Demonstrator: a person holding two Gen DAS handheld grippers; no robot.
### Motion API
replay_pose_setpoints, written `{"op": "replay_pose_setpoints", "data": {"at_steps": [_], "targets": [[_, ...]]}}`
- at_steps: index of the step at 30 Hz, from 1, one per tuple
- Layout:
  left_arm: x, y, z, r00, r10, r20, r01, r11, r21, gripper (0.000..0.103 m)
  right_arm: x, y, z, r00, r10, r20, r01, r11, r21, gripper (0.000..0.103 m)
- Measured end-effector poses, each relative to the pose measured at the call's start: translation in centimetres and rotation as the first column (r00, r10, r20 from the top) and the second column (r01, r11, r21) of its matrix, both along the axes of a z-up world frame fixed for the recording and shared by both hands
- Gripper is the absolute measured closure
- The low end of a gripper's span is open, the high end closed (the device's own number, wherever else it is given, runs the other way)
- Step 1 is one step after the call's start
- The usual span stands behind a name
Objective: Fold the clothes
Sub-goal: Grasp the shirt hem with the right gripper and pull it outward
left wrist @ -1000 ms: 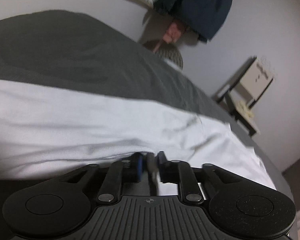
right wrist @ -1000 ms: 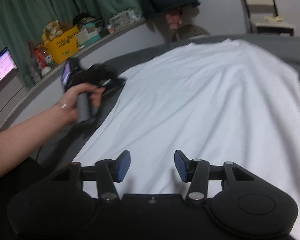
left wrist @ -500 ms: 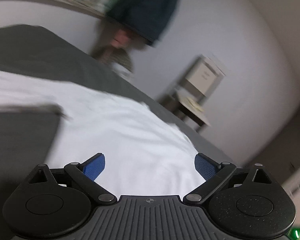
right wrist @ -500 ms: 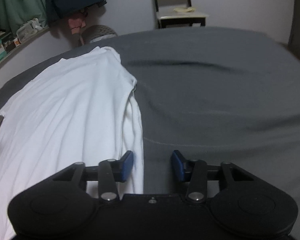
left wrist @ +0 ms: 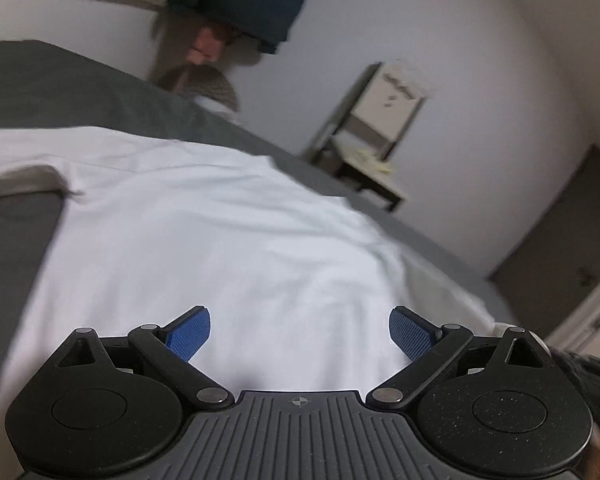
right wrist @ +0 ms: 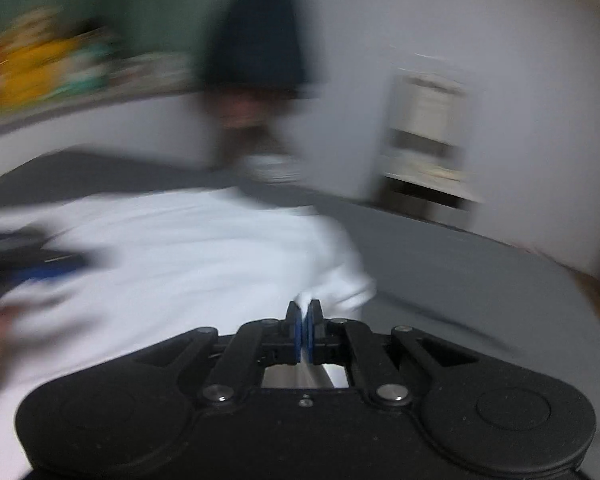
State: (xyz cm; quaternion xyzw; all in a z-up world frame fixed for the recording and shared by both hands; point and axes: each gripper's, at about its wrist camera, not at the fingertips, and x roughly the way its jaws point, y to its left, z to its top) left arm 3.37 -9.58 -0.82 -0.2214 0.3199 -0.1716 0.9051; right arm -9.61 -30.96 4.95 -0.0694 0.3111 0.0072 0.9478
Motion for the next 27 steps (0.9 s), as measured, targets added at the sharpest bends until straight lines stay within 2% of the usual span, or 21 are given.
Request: {"op": "replay_pose_setpoints", "data": {"at_steps": [1,2,4,6,7,8,9,11,13,14,15,17,19,20,21,22,23,26,27], "targets": [[0.6,0.4,-0.2,0.999,0.017,-0.027,-0.017,1.000,-0.015,0.006,-0.1,2.3,0.1,0.996,0.092,-0.013,-0.092,0.996,-0.017,0.099],[1.2,0.8,-0.4,0.999,0.029,-0.046,-0.031,0.999,-0.041,0.006,-0.3,4.0,-1.3,0.986,0.150,-0.076,-0.152,0.988,-0.018,0.099],[1.8,1.6,-0.8,0.997,0.047,-0.068,-0.053,0.995,-0.084,0.006,-0.4,6.4,-3.8,0.969,0.185,-0.162,-0.200,0.976,-0.083,0.098],[2.0,1.9,-1.2,0.995,0.052,-0.084,-0.060,0.994,-0.093,0.006,-0.5,8.7,-6.3,0.945,0.212,-0.248,-0.252,0.957,-0.142,0.094],[2.1,2.0,-1.4,0.994,0.055,-0.091,-0.064,0.993,-0.097,0.006,-0.7,8.7,-6.3,0.946,0.212,-0.244,-0.250,0.959,-0.136,0.088],[2.2,2.0,-1.6,0.994,0.055,-0.099,-0.065,0.993,-0.101,0.006,-0.9,8.2,-5.5,0.955,0.208,-0.212,-0.234,0.966,-0.106,0.078],[2.3,1.9,-1.6,0.993,0.051,-0.106,-0.062,0.993,-0.103,0.006,-1.1,7.7,-4.6,0.962,0.203,-0.180,-0.219,0.973,-0.074,0.074],[2.4,1.4,-1.8,0.993,0.035,-0.111,-0.046,0.994,-0.104,0.006,-0.9,5.5,-2.4,0.988,0.124,-0.089,-0.127,0.992,-0.028,0.063],[2.5,1.0,-2.0,0.994,0.017,-0.108,-0.028,0.995,-0.099,0.006,0.3,1.6,-1.2,0.997,-0.036,-0.061,0.038,0.999,0.019,0.061],[2.5,0.7,-2.1,0.995,0.011,-0.101,-0.019,0.996,-0.085,0.006,1.4,-0.6,-1.6,0.990,-0.106,-0.091,0.110,0.993,0.044,0.061],[2.5,0.5,-2.1,0.995,0.004,-0.095,-0.011,0.997,-0.072,0.006,2.4,-2.7,-2.5,0.977,-0.145,-0.159,0.163,0.981,0.107,0.061],[2.5,0.2,-2.1,0.996,-0.004,-0.086,0.000,0.999,-0.050,0.006,4.3,-6.8,-4.2,0.932,-0.205,-0.298,0.276,0.935,0.221,0.061],[2.7,0.2,-2.2,0.996,-0.003,-0.092,-0.001,0.999,-0.045,0.006,4.3,-8.7,-5.4,0.922,-0.182,-0.343,0.308,0.880,0.361,0.061],[2.7,0.3,-2.2,0.995,-0.002,-0.097,-0.003,0.999,-0.049,0.006,4.3,-9.0,-6.1,0.917,-0.174,-0.358,0.320,0.858,0.402,0.062],[2.7,0.4,-2.3,0.995,-0.001,-0.103,-0.005,0.999,-0.054,0.006,4.0,-9.0,-6.5,0.917,-0.175,-0.358,0.325,0.847,0.420,0.064],[2.8,0.4,-2.4,0.994,0.000,-0.106,-0.006,0.998,-0.056,0.006,3.9,-9.0,-6.6,0.921,-0.181,-0.345,0.329,0.836,0.440,0.077],[2.8,0.4,-2.5,0.994,0.000,-0.107,-0.006,0.998,-0.055,0.006,3.8,-9.0,-6.7,0.925,-0.187,-0.332,0.331,0.824,0.459,0.098],[2.8,0.3,-2.5,0.995,0.007,-0.103,-0.012,0.999,-0.047,0.006,4.1,-10.6,-6.2,0.926,-0.260,-0.274,0.367,0.790,0.491,0.099],[2.8,0.3,-2.5,0.995,0.008,-0.102,-0.013,0.999,-0.046,0.006,4.0,-11.0,-5.8,0.924,-0.296,-0.244,0.380,0.791,0.480,0.099]]}}
